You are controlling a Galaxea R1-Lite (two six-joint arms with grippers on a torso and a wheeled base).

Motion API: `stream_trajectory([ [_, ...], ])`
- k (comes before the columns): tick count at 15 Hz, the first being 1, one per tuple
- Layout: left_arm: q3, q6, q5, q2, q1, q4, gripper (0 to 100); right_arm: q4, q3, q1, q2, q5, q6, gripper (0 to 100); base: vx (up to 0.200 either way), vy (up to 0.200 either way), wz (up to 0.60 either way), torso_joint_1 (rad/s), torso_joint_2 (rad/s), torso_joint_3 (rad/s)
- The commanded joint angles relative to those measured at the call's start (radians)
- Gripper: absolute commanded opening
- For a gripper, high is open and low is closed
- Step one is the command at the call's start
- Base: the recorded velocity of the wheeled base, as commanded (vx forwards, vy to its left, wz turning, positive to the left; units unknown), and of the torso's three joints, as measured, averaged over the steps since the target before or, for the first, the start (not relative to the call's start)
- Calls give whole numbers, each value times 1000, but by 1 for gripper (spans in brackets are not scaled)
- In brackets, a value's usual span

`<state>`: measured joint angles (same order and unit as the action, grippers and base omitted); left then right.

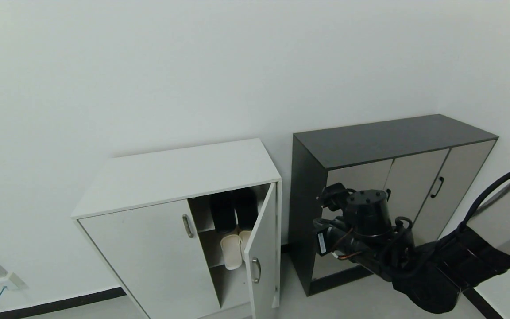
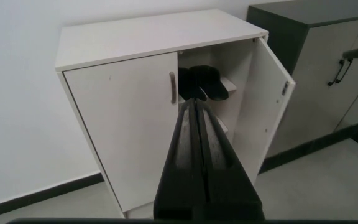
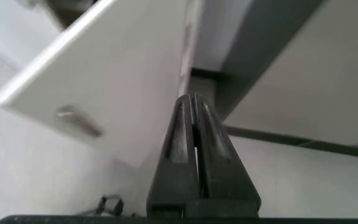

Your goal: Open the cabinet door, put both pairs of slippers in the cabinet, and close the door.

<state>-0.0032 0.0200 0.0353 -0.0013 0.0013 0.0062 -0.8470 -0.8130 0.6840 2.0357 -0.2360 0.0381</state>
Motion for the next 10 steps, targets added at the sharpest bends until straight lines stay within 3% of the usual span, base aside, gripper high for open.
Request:
stream_trajectory([
  [1, 0, 0, 0, 1, 0, 0, 0, -1, 8, 2, -17, 0, -9, 0, 0, 0, 600, 2, -2, 2],
  [8, 0, 0, 0, 1, 0, 0, 0, -6, 21, 0, -11, 9, -9, 0, 0, 0, 600, 2, 3, 4],
  [10, 0, 0, 0, 1, 0, 0, 0, -6, 28, 0, -9, 9, -12, 0, 0, 0, 0, 0, 0, 0],
])
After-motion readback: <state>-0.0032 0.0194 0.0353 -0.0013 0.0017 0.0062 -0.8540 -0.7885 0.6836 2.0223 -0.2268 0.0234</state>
